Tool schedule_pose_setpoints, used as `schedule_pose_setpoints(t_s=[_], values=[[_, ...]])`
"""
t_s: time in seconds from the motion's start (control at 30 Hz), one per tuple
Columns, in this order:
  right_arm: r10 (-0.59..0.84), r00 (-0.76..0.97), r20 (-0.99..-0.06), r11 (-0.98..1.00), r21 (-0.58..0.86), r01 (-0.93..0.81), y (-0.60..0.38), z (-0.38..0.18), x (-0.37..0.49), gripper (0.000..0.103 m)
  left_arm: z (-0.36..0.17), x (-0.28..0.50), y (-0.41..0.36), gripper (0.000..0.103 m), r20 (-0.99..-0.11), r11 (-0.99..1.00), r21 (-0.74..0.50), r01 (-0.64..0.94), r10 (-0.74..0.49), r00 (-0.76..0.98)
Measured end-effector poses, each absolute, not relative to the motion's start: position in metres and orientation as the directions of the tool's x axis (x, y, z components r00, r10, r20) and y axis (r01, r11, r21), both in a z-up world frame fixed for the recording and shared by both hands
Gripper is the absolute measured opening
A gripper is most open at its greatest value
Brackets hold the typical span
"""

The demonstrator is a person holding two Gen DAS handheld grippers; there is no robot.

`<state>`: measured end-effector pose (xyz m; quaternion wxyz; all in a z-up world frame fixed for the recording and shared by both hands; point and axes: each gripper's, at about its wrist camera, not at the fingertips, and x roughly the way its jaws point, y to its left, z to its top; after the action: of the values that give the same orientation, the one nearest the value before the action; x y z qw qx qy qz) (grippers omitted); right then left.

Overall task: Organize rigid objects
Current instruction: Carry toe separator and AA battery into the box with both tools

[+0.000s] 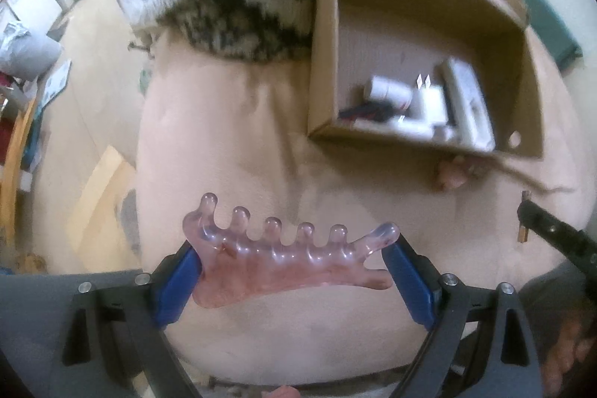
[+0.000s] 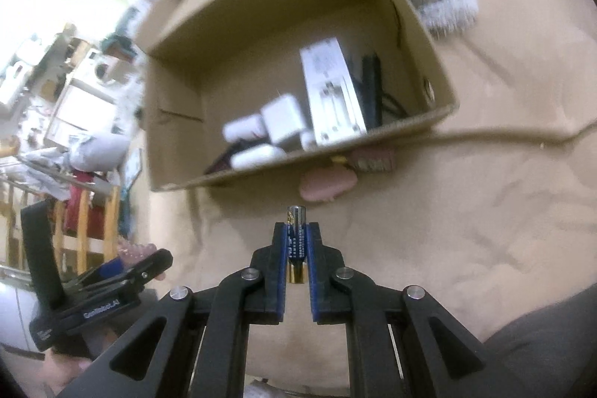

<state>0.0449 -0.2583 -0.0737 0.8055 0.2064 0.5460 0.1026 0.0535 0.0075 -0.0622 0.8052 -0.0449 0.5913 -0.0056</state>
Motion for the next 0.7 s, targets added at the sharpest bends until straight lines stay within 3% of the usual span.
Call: schedule_pose_setpoints(t_s=[0.37,0.7], values=[[0.415,0.521,-0.746,0.89,0.451,-0.063,-0.263,-0.009,0.079,0.011,-0.001,0.093,-0.033,0.092,-0.896,0.997,-0.071,0.044,-0.083,0.436],[0.388,0.535,-0.75,0.9,0.433,-0.045,-0.267,-0.034,0.143,0.011,-0.021,0.157,-0.077,0.092,-0.89,0.991,0.004,0.132,-0.057,0.452]])
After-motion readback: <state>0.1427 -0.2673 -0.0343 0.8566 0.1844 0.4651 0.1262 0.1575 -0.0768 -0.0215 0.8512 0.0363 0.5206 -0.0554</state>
